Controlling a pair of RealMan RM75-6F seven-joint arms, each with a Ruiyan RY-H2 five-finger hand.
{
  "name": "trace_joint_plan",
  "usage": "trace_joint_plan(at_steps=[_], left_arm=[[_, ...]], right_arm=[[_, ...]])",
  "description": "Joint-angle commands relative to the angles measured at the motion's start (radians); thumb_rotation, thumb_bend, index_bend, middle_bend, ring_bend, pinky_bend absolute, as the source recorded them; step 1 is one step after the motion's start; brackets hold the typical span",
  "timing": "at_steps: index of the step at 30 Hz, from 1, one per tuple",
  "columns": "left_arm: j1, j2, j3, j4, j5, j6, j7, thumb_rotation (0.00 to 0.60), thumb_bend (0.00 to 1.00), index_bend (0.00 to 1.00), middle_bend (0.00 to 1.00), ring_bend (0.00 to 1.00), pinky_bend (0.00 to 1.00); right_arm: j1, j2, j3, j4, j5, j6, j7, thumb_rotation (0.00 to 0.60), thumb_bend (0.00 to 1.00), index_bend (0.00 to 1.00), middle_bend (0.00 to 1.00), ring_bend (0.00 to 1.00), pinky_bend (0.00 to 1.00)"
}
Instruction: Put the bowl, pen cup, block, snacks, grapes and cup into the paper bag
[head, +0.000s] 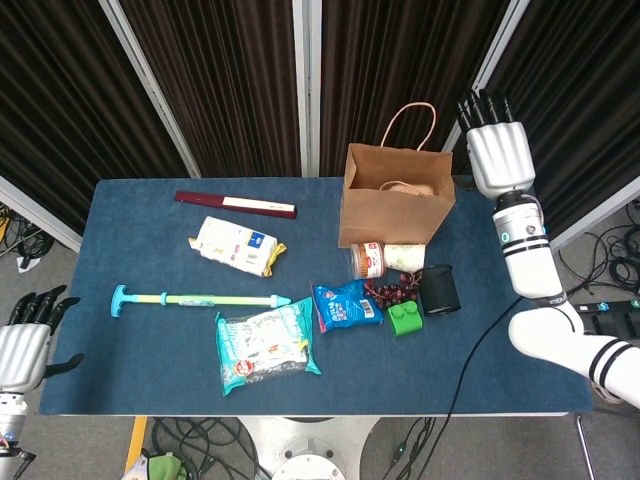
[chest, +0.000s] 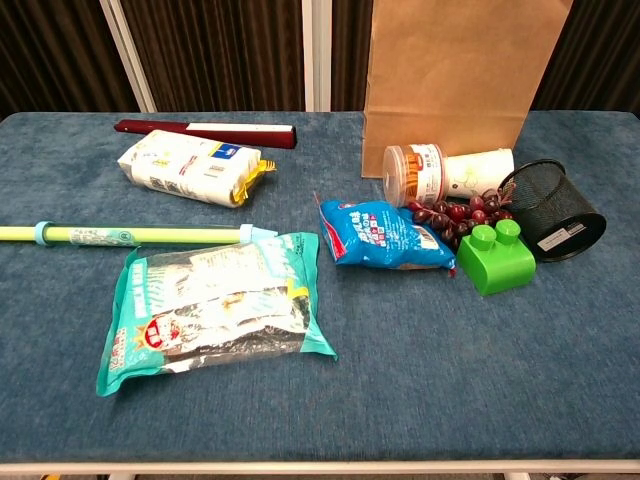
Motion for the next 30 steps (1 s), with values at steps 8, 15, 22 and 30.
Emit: trace_joint_plan(at_steps=[8,15,22,30], left_arm=[[0.010,0.012,0.004,-0.017,-0.003,0.011,0.010,0.600,0.00,0.27,0.20,0.15,0.11],[0.003,0.014,0.000,-0.019,0.005,0.010,0.013,0.600,0.00,0.27,0.20,0.15,0.11],[-0.002,0.020,0.000,-0.031,0.024,0.019,0.022,0.600,0.00,0.27,0.20,0.15,0.11],[-0.004,0.026,0.003,-0.052,0.030,0.019,0.037,0.600,0.00,0.27,0.20,0.15,0.11]], right_arm=[[-0.086,0.068,-0.032,-0.107,-0.176,0.091,0.174,0.600,0.00,0.00,0.14,0.01,0.17],[-0.289,0.214,-0.113,-0.221,-0.406,0.248,0.438,0.600,0.00,0.13,0.31,0.13,0.35],[-0.454,0.299,-0.253,-0.251,-0.546,0.303,0.588,0.600,0.00,0.13,0.31,0.13,0.35],[-0.495,0.243,-0.372,-0.187,-0.603,0.192,0.561,0.600,0.00,0.11,0.24,0.10,0.32]])
